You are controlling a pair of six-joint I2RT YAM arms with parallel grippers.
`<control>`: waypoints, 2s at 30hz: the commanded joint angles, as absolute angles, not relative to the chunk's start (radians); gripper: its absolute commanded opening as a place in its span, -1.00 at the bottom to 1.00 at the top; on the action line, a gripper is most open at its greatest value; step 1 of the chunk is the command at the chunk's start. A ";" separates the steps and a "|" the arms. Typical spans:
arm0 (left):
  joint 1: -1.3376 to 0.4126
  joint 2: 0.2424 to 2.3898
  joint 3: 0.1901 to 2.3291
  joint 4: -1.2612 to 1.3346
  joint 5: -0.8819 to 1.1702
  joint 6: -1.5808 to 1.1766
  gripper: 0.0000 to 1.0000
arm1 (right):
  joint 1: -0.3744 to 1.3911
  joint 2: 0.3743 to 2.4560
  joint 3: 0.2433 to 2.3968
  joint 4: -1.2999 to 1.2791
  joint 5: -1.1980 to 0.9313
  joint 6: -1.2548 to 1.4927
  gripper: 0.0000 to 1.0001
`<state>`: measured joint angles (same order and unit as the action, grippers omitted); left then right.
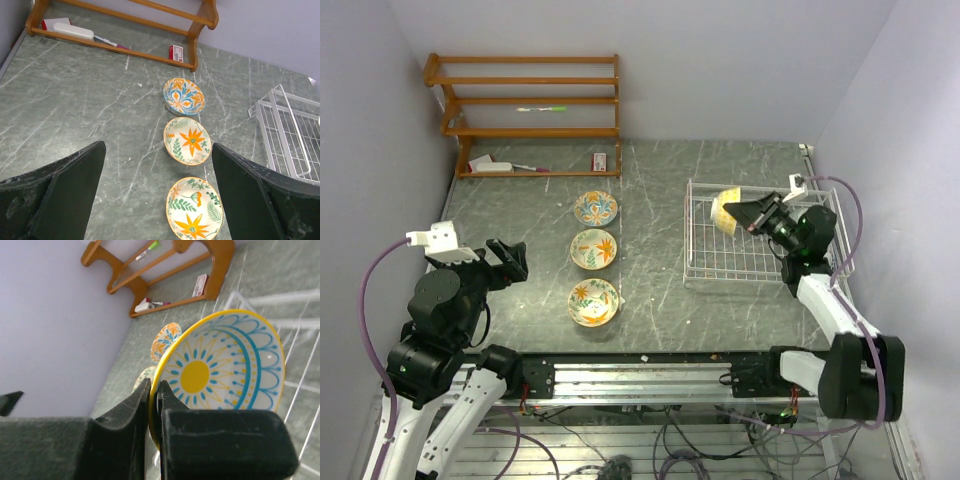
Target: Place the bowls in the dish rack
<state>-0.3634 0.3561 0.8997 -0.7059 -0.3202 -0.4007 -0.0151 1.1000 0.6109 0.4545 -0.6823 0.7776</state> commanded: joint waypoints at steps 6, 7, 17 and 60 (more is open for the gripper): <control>-0.357 0.352 0.930 -0.701 -0.304 -0.395 0.97 | -0.138 1.331 0.437 1.244 -0.911 1.355 -0.99; -0.357 0.353 0.930 -0.702 -0.304 -0.396 0.97 | -0.139 1.360 0.435 1.271 -0.912 1.380 -0.99; -0.357 0.358 0.930 -0.701 -0.305 -0.393 0.97 | -0.152 1.487 0.453 1.149 -0.881 1.311 -0.97; -0.357 0.330 0.919 -0.693 -0.313 -0.390 0.97 | -0.172 1.304 0.593 0.228 -0.477 0.795 -0.32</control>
<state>-0.3634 0.3401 0.9024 -0.7071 -0.3176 -0.3996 -0.1638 1.3361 0.5583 0.3534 -0.5732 0.8745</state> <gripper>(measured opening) 0.984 0.337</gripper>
